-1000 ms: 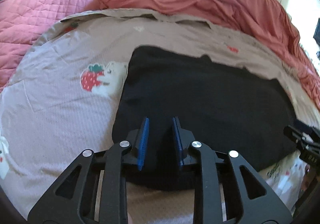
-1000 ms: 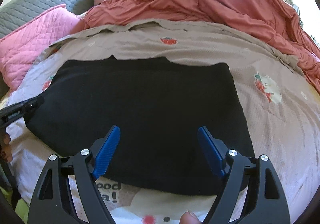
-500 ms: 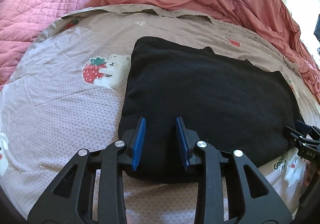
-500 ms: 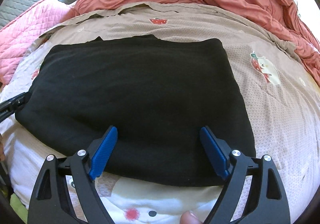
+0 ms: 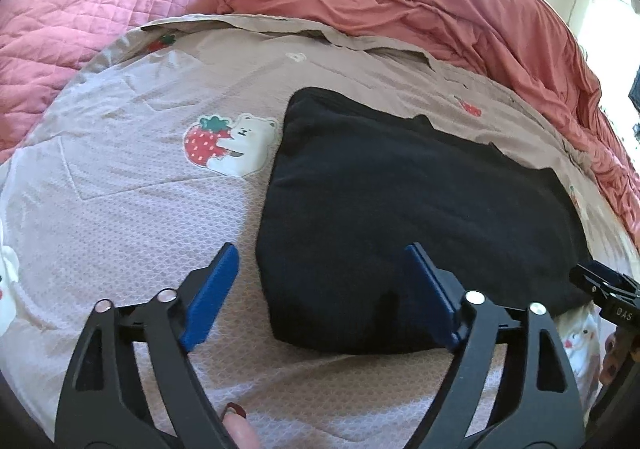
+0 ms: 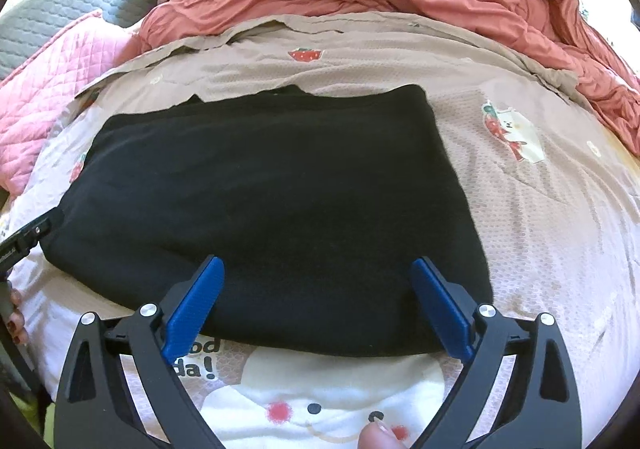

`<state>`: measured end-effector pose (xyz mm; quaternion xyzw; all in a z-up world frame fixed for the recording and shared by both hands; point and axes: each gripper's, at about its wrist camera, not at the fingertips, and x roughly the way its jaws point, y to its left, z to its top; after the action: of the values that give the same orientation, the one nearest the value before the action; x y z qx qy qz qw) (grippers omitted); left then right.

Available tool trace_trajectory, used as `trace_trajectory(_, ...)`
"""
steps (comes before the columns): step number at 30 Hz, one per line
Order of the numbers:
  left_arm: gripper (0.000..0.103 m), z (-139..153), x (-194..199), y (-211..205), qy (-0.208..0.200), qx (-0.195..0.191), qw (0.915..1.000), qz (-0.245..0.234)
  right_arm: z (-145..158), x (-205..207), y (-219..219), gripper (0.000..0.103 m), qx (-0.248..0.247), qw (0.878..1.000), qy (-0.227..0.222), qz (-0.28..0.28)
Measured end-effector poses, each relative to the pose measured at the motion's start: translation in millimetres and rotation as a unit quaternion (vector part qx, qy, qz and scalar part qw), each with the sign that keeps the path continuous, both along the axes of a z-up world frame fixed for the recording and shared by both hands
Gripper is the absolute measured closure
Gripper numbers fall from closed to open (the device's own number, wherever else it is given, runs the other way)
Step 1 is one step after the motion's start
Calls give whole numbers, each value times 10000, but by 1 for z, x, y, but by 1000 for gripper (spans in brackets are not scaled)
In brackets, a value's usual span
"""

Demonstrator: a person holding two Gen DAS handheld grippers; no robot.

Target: Fold small clothes

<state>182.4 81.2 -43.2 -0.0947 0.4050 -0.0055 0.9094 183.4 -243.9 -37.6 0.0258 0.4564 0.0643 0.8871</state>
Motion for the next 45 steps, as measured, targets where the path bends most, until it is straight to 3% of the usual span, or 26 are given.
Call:
trace_trajectory(7,10,13,-8,3,-297,146,9994,56,14,-5,-4,6,34,9997,-183,-167)
trace_trajectory(12,10,21,-15,3,-491,373,9981,67,26,-12,0,6,25,9991,-374,-211)
trace_trajectory(29,10,25,-18,27,-548,151,9979,303,58,-31,48,5,158,9955,-885,295)
trace_trajectory(45,10,30,-16,47,-595,171,9964,578,59,-44,112,5,52,9907,-955,966)
